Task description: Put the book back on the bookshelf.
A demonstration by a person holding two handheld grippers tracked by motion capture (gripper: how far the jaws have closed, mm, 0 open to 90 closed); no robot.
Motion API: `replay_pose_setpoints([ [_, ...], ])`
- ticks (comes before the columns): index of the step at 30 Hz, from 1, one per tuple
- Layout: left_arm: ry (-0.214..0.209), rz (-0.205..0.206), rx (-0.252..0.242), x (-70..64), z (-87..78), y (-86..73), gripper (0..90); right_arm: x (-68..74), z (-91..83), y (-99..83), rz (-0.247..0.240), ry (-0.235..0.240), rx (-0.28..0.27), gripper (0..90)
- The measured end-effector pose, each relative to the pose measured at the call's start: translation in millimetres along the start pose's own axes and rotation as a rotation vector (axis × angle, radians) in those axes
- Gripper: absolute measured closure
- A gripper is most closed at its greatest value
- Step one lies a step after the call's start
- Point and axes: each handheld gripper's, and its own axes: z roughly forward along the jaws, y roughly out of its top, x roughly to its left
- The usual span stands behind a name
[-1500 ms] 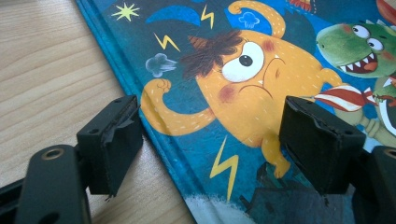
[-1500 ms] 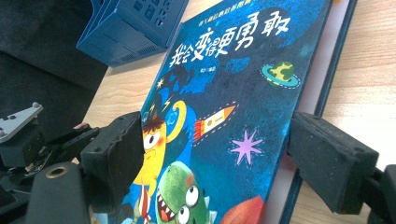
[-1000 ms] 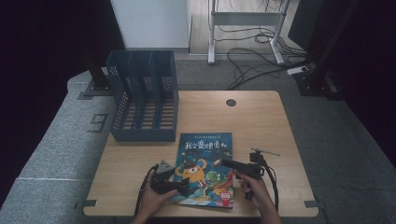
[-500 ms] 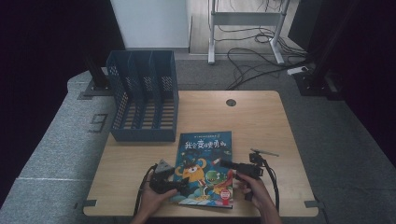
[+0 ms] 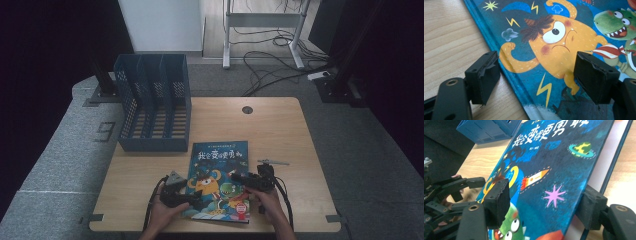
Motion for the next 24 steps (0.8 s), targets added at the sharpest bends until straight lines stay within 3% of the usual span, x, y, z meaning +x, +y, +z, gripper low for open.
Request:
replay_pose_setpoints([
  [12, -0.013, -0.006, -0.006, 1.6, -0.9, -0.4, 20.9, -8.1, 9.1, 17.9, -0.011, -0.003, -0.026, 37.9],
  [15, -0.024, -0.012, -0.008, 3.0, -1.3, -0.4, 21.0, -8.8, 12.3, 23.2, -0.013, 0.007, -0.032, 39.0],
  [18, -0.025, -0.007, -0.006, 3.0, -1.4, -0.5, 21.0, -13.6, 14.8, 26.3, 0.019, 0.044, -0.040, 41.7],
  [24, -0.026, -0.003, -0.005, 3.1, -1.6, -0.5, 20.9, -18.0, 19.0, 30.4, 0.011, 0.003, -0.041, 52.2],
])
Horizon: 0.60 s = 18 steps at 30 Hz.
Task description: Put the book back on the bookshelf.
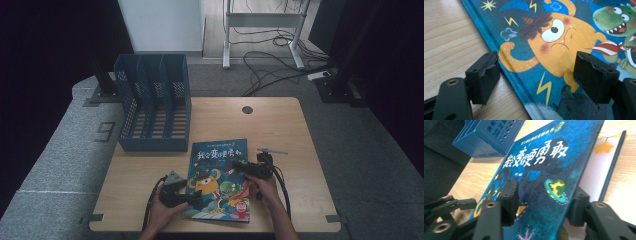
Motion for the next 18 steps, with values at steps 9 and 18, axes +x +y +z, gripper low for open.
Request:
replay_pose_setpoints([
  [9, 0.011, 0.014, -0.009, -2.6, -1.3, -0.2, 21.8, -2.5, -5.7, -1.5, 0.011, 0.022, -0.019, 60.7],
  [18, -0.001, 0.051, -0.014, -11.9, -4.7, 0.9, 22.6, -3.7, -21.4, 1.9, 0.027, 0.084, -0.067, 70.8],
])
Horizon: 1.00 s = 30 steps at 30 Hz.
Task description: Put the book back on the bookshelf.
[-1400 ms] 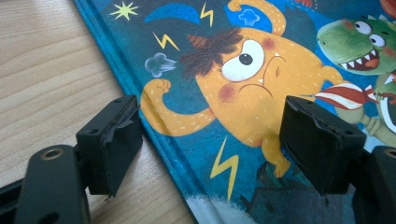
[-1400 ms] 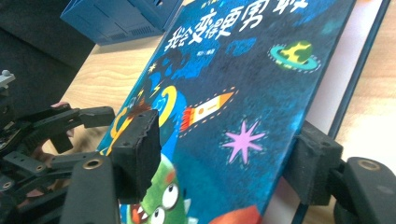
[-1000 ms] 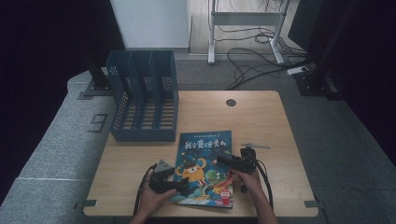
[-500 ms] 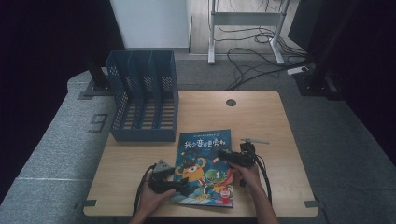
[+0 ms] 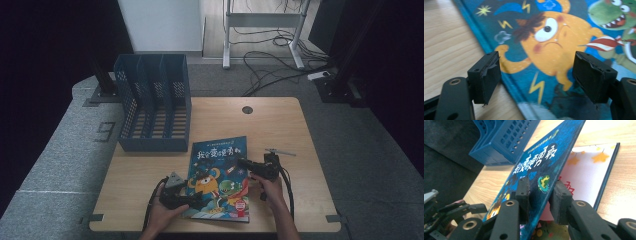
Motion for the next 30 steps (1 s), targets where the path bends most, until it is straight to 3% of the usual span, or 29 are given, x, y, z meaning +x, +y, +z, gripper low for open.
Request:
replay_pose_setpoints([
  [9, -0.015, 0.043, 0.017, -9.8, 0.0, 1.3, 22.4, -2.9, -11.6, 4.7, 0.006, 0.016, -0.023, 73.4],
  [17, -0.024, 0.094, 0.037, -22.7, 3.6, 0.1, 22.5, -0.4, -38.3, 15.3, -0.021, -0.057, -0.076, 73.6],
  [30, -0.072, 0.166, 0.058, -37.3, 6.2, -1.7, 21.5, -13.0, -52.1, 17.4, 0.008, -0.078, -0.095, 73.8],
])
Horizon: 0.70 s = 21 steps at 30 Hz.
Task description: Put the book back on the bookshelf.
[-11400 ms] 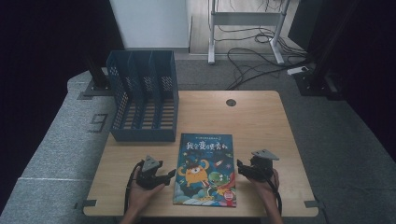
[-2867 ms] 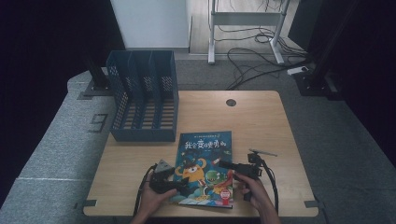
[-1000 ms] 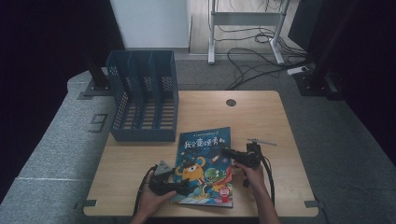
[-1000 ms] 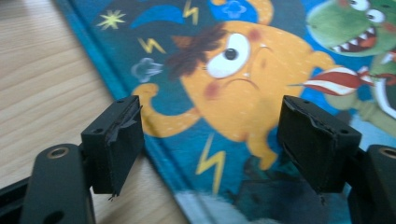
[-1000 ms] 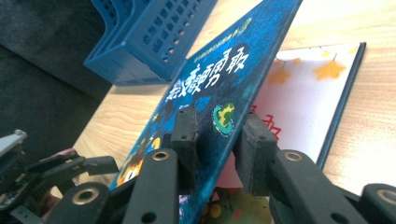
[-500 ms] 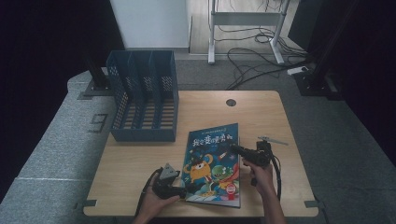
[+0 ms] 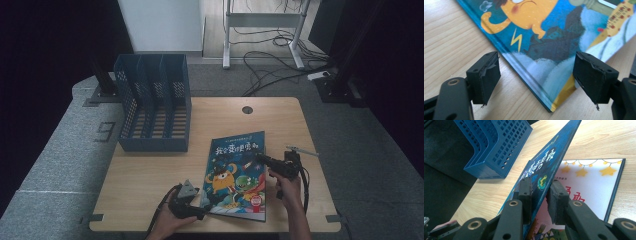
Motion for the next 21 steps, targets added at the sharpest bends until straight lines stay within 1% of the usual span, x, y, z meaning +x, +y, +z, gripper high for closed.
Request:
replay_pose_setpoints([
  [6, -0.040, 0.041, 0.002, -7.5, -0.5, 0.8, 20.9, -1.0, -0.1, -0.3, 0.005, -0.003, 0.002, 73.7],
  [9, -0.054, 0.076, 0.062, -12.2, 5.3, -1.0, 17.9, -1.2, 0.0, -0.4, 0.005, -0.002, 0.001, 73.5],
  [10, -0.030, 0.094, 0.069, -14.3, 7.5, -2.2, 15.3, -1.2, 0.0, -0.4, 0.004, -0.003, 0.001, 73.5],
  [11, -0.001, 0.109, 0.073, -16.1, 9.3, -3.1, 16.3, -1.3, 0.1, -0.4, 0.006, -0.001, 0.001, 73.5],
  [12, 0.018, 0.116, 0.078, -16.9, 10.7, -3.5, 16.4, -1.3, 0.1, -0.5, 0.006, -0.001, 0.000, 73.4],
  [13, 0.022, 0.115, 0.081, -16.7, 11.6, -3.8, 16.8, -1.1, 0.0, -0.4, 0.005, -0.002, 0.000, 73.4],
  [16, 0.008, 0.101, 0.082, -14.2, 11.5, -4.0, 16.1, -0.8, 0.1, -0.5, 0.000, -0.003, 0.000, 72.8],
  [19, 0.009, 0.098, 0.083, -14.2, 11.6, -3.8, 16.0, 0.4, 0.8, -1.2, -0.017, -0.002, -0.003, 69.9],
  [21, 0.004, 0.092, 0.080, -13.4, 11.5, -3.7, 16.0, 1.5, 4.0, -2.4, -0.008, 0.043, 0.019, 67.2],
])
